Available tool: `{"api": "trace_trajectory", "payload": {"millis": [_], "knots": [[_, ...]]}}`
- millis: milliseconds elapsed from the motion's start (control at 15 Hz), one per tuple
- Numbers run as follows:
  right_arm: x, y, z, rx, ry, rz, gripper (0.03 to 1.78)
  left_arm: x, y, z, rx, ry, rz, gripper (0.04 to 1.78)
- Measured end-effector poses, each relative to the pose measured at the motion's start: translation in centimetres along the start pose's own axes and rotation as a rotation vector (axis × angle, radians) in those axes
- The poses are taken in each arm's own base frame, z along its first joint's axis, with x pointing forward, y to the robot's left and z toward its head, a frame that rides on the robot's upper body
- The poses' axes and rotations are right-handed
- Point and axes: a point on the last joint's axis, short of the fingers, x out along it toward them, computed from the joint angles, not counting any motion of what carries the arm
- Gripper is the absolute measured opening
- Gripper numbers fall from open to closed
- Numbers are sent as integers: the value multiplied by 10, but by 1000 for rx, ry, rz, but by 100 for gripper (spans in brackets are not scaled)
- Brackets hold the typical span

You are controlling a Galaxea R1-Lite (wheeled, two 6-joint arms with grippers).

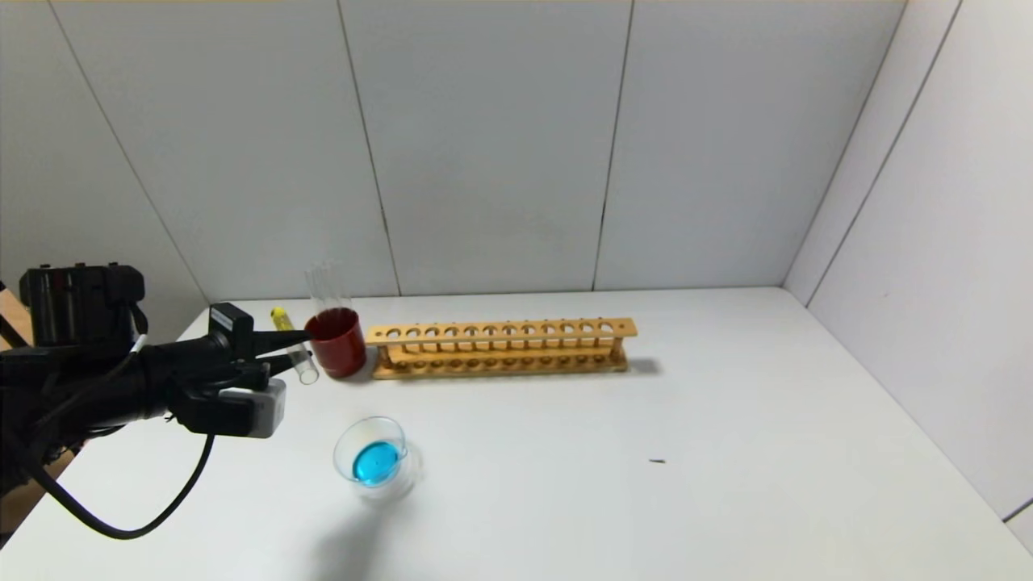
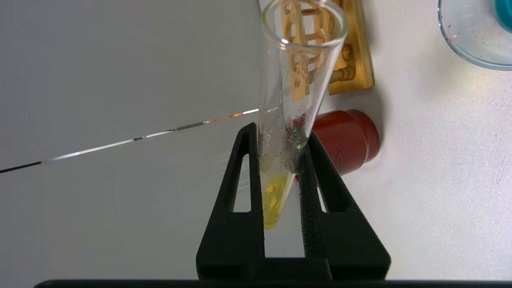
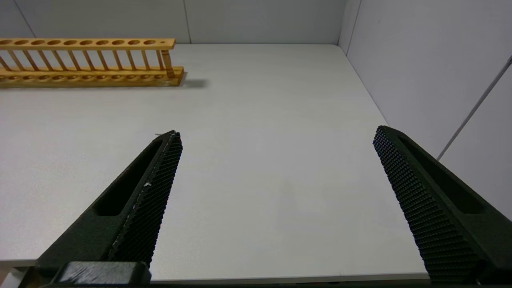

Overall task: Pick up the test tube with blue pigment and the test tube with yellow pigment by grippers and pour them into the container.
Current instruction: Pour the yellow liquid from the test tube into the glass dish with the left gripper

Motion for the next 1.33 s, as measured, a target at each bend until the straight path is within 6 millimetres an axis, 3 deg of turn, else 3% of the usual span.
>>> {"api": "trace_trajectory", "payload": {"millis": [400,1333], "knots": [[0,0,0,0,0,0,175,12,4,-7,135,-4,3,30],[0,0,0,0,0,0,175,29,1,-3,182,-32,-19,30]]}}
